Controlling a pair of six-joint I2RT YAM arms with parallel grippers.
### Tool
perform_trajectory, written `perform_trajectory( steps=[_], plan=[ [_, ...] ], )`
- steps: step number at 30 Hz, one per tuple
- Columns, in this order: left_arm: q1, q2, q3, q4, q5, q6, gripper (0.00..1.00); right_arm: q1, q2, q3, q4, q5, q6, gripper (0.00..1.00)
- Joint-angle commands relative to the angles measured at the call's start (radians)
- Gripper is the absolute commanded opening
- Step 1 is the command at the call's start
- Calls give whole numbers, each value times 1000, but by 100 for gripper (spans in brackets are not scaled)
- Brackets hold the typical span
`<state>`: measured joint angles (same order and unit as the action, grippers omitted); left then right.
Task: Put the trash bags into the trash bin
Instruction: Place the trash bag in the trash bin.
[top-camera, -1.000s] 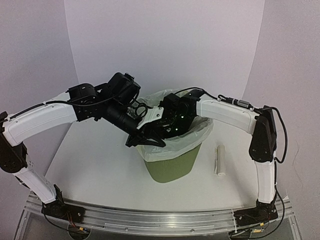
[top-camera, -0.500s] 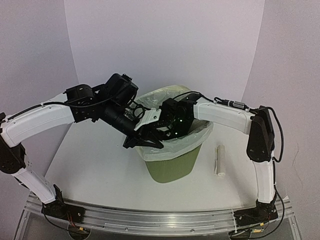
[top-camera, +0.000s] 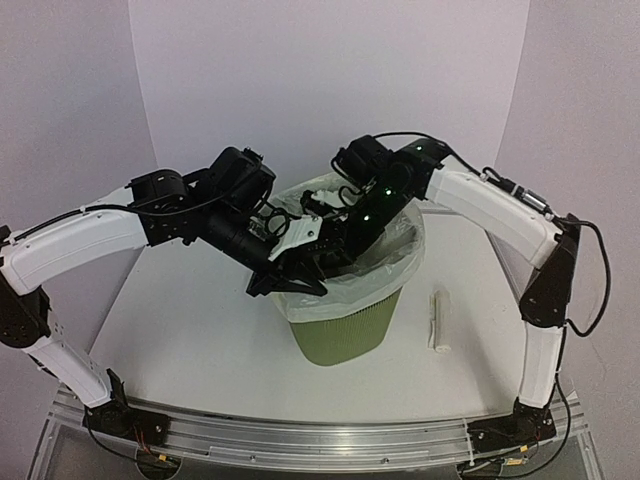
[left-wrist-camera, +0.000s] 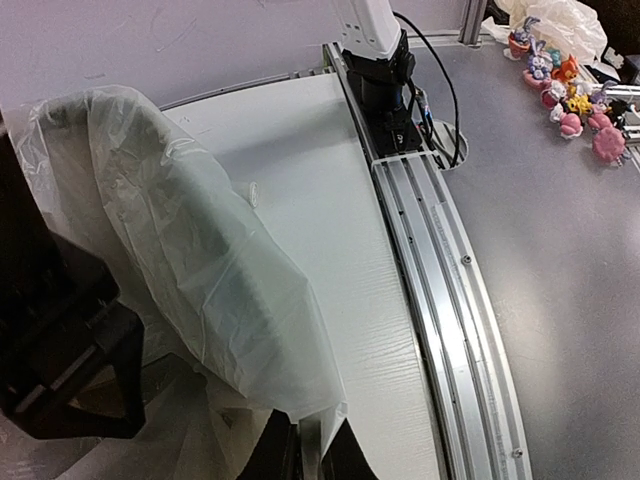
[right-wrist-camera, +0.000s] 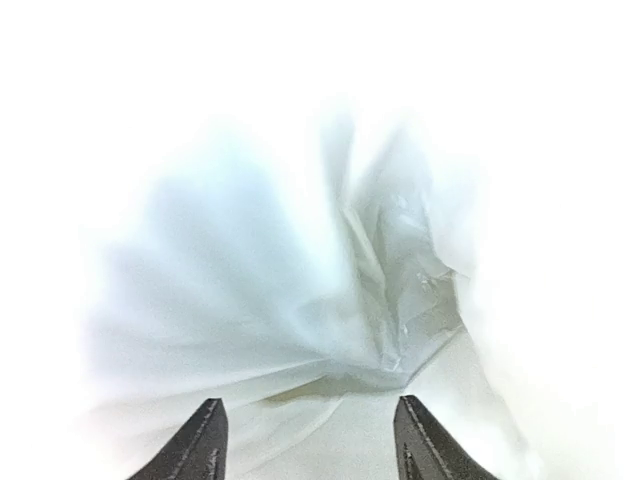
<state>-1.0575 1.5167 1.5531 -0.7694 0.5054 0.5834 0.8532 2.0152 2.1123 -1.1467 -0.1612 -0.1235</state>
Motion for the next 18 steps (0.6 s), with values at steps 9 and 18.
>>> perform_trajectory(
  steps=[9,18],
  plan=[
    [-4,-41,11,84,-48,-13,58,0,-223,53,37,56,38,77],
    [-4,-134,-9,255,-100,-109,100,-28,-374,-62,216,444,231,92]
  ],
)
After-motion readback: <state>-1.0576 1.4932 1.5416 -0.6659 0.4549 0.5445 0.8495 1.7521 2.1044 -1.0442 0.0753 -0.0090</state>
